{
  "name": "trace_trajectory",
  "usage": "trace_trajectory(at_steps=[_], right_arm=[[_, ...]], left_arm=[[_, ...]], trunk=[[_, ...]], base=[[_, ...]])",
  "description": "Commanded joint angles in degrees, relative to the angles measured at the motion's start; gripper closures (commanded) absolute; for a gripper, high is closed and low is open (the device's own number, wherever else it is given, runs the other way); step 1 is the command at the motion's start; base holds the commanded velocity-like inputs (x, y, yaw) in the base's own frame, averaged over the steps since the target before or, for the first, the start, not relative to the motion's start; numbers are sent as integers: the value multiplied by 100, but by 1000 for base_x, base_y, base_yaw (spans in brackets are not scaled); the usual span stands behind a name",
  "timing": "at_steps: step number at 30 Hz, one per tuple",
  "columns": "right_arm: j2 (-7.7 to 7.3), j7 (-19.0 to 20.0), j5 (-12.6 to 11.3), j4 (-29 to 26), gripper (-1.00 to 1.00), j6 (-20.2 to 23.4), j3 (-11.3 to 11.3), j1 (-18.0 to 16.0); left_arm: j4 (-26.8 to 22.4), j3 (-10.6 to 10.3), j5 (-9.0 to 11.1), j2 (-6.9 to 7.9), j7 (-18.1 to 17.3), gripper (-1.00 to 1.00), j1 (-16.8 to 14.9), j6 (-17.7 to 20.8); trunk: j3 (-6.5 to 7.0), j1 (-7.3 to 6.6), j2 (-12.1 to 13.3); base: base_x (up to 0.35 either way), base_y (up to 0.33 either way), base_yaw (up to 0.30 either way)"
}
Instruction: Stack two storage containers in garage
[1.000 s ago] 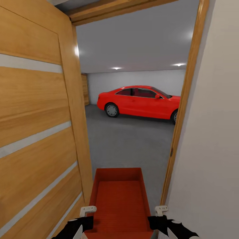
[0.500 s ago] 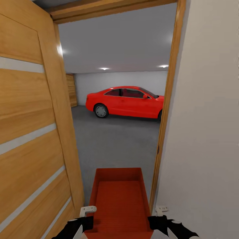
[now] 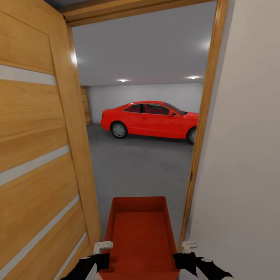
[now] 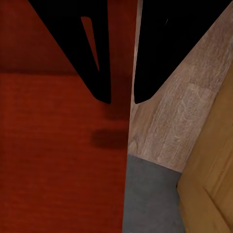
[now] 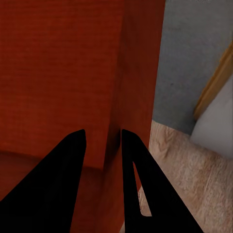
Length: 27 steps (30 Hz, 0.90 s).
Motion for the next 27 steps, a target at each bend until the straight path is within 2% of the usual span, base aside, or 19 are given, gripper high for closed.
trace_trajectory(at_steps=[1, 12, 27], right_arm=[[1, 35, 47, 23, 100, -16, 112, -4], [1, 35, 48, 23, 100, -16, 112, -4], [1, 33, 48, 23, 100, -16, 112, -4]], left_arm=[[-25, 13, -119, 120, 154, 100, -3, -225], [-25, 13, -119, 120, 154, 100, -3, -225], [-25, 19, -119, 120, 154, 100, -3, -225]], trunk=[[-11, 3, -10], [-11, 3, -10], [-11, 3, -10]], base=[[85, 241, 0], [16, 221, 0], [0, 13, 0]])
